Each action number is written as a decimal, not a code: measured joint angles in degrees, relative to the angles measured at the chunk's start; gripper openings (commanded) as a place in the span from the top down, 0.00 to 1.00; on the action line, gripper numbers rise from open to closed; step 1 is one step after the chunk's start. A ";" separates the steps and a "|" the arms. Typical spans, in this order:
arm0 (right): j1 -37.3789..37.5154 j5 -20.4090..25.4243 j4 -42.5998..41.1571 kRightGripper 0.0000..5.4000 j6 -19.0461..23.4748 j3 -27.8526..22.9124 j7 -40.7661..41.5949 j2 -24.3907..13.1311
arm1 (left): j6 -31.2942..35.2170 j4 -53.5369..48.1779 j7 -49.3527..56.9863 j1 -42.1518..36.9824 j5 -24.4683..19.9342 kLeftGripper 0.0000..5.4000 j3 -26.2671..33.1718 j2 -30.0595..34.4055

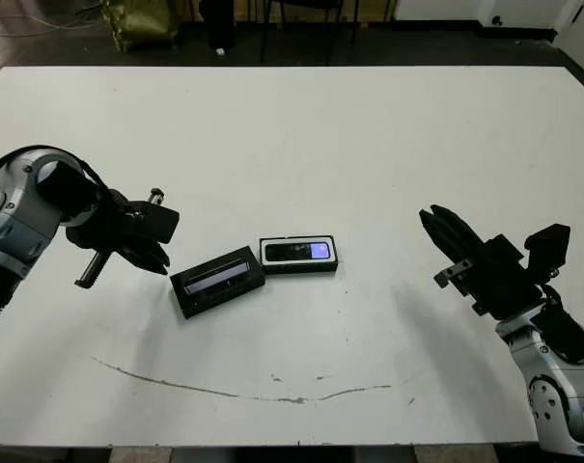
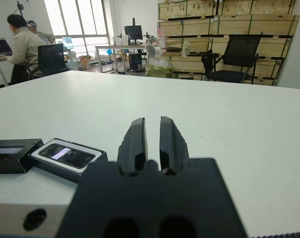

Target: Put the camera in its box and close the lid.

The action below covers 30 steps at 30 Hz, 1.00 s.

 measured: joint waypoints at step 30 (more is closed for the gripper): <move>0.10 -0.07 -0.44 1.00 0.12 0.39 -0.17 0.02 | 10.86 -25.25 35.56 33.60 -34.60 0.50 37.91 -3.72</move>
